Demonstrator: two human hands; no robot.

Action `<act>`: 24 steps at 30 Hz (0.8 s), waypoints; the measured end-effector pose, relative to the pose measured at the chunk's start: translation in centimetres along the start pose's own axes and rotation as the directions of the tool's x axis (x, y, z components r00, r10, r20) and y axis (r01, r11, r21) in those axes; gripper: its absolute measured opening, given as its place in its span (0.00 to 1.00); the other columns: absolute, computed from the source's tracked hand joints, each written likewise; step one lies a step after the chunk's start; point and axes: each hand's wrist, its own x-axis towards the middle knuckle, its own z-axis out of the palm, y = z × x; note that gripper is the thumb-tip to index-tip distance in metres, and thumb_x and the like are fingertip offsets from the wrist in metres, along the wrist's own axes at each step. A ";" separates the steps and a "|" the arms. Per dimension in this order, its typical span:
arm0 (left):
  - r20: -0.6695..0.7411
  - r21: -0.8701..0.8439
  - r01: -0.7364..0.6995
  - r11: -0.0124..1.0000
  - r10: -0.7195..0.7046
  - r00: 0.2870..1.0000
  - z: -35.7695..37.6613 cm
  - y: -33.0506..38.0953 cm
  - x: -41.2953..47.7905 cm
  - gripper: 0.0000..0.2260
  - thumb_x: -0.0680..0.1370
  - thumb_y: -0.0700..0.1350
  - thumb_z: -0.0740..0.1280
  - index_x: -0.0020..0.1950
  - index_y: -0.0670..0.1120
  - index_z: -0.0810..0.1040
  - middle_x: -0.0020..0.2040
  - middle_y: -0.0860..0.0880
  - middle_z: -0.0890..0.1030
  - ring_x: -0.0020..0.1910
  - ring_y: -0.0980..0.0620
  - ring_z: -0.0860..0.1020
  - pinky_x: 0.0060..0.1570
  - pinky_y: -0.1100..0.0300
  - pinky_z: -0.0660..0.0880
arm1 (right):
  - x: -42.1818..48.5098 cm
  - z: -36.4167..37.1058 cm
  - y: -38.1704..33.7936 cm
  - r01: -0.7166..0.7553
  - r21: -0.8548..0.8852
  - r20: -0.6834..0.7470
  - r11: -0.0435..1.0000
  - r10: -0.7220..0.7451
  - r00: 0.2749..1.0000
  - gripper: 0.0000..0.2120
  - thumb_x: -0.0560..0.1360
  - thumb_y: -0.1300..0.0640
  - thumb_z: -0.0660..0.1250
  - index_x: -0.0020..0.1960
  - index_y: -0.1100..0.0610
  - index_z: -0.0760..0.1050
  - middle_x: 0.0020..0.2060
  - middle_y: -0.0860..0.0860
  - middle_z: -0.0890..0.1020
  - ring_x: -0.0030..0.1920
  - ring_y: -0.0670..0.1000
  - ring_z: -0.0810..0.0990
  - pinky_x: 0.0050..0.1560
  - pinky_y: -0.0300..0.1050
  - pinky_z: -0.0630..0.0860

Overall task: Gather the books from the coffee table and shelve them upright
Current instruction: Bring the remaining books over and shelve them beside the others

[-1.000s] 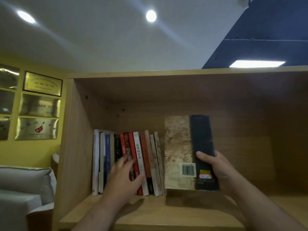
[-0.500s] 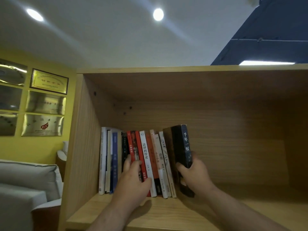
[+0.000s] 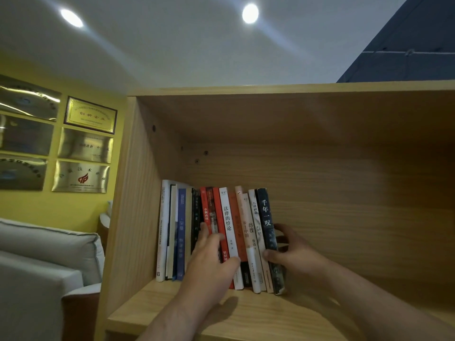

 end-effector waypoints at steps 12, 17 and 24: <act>-0.322 0.406 0.231 0.884 -0.098 0.942 -6.1 2.9 7.5 0.23 0.77 0.48 0.62 0.72 0.52 0.64 0.60 0.45 0.75 0.54 0.44 0.78 0.50 0.50 0.79 | -0.1 0.3 2.0 0.027 -0.065 0.064 0.998 -0.023 0.998 0.30 0.77 0.43 0.70 0.74 0.45 0.62 0.50 0.35 0.74 0.49 0.36 0.74 0.45 0.33 0.72; -0.282 0.483 0.222 0.847 -0.090 0.955 -7.1 3.8 8.5 0.12 0.79 0.47 0.62 0.62 0.49 0.71 0.46 0.50 0.78 0.42 0.49 0.79 0.44 0.53 0.79 | 0.2 -0.1 2.2 0.019 -0.067 0.095 0.998 -0.013 0.995 0.31 0.77 0.42 0.69 0.75 0.43 0.60 0.48 0.35 0.75 0.47 0.36 0.74 0.44 0.33 0.72; -0.457 0.447 0.034 0.894 0.195 0.868 -7.3 3.4 7.1 0.11 0.78 0.39 0.67 0.59 0.47 0.73 0.53 0.46 0.78 0.44 0.48 0.79 0.38 0.53 0.79 | 0.2 -0.1 2.5 0.023 -0.052 0.089 0.998 -0.018 0.996 0.34 0.75 0.38 0.69 0.76 0.44 0.60 0.50 0.37 0.76 0.51 0.39 0.77 0.50 0.39 0.76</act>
